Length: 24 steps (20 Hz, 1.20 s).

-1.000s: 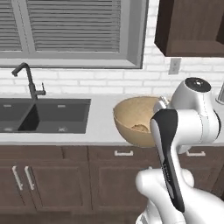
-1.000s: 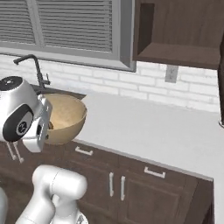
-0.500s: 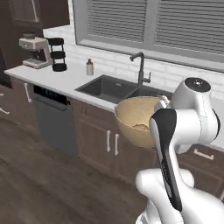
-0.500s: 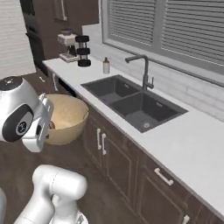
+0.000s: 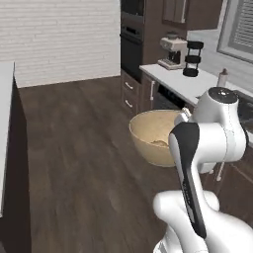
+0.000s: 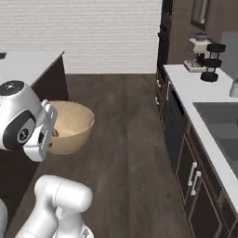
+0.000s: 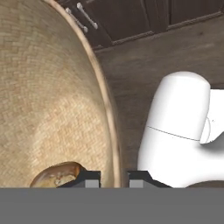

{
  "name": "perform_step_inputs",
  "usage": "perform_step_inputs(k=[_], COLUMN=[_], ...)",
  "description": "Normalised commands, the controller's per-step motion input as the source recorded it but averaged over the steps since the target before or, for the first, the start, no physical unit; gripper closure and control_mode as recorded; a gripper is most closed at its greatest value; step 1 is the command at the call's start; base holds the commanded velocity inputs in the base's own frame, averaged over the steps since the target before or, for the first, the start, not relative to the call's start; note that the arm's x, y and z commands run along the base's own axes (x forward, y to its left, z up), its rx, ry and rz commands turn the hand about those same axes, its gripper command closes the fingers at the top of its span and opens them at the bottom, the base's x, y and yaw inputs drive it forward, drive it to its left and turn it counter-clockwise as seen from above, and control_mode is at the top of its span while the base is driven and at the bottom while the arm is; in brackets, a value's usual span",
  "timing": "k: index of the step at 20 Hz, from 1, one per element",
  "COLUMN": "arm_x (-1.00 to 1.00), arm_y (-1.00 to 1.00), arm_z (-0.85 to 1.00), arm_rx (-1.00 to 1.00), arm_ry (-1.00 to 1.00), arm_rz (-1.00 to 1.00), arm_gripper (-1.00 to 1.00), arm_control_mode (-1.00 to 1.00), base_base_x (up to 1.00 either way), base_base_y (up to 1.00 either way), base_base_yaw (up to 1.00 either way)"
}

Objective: Open the cabinet, pick up the bread from the cabinet and place it in the basket. Then move the basket to the dining counter.

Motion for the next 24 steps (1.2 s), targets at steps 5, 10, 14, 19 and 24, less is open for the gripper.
perform_step_inputs(k=[5,10,14,19,24], arm_x=[0.00,0.00,0.00,0.00,0.00], arm_y=[0.00,0.00,0.00,0.00,0.00], arm_z=[0.00,0.00,0.00,0.00,0.00], arm_rx=[0.00,0.00,0.00,0.00,0.00], arm_ry=[0.00,0.00,0.00,0.00,0.00], arm_rz=[0.00,0.00,0.00,0.00,0.00], arm_gripper=[1.00,1.00,1.00,1.00,1.00], arm_control_mode=[1.00,1.00,1.00,1.00,1.00], base_base_x=[0.01,-0.11,0.03,-0.07,-0.54], base_base_y=[0.30,0.62,0.85,0.99,0.86], base_base_yaw=[0.79,0.40,0.05,-0.14,-0.36])
